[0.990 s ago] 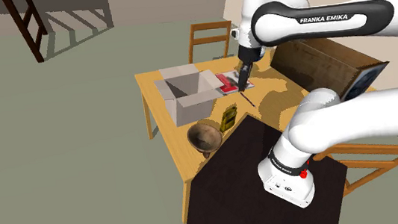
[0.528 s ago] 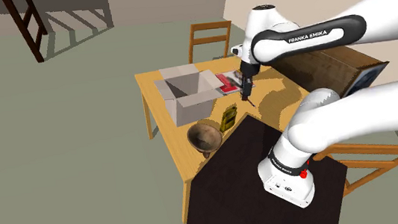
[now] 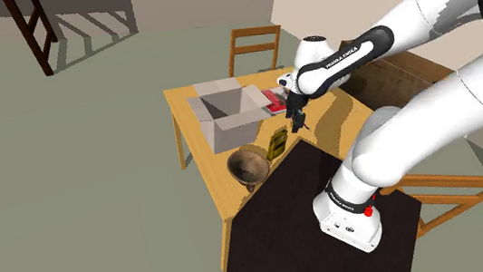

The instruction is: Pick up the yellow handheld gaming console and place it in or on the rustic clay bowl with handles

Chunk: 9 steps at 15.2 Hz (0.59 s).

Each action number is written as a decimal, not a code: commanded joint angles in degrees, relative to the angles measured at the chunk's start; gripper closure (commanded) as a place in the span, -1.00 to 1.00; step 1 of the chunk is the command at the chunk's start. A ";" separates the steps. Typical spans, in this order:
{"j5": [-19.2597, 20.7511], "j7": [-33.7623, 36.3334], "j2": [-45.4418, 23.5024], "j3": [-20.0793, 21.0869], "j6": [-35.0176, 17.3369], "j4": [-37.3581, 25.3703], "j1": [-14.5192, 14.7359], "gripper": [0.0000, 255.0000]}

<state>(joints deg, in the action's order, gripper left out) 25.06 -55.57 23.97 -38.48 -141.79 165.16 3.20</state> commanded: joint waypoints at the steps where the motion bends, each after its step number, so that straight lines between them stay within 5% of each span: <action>1: -2.26 -7.29 -7.07 -5.12 -6.62 -1.03 3.53 -1.00; 3: -9.74 -17.24 -14.67 -10.92 -12.54 -2.48 9.75 -1.00; 6: -15.16 -21.47 -18.43 -12.89 -15.67 -2.45 12.85 -1.00; 9: -25.97 -29.03 -23.56 -14.06 -19.27 -2.41 16.70 -1.00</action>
<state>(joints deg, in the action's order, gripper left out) 3.55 -81.49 2.31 -52.10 -159.80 162.86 18.53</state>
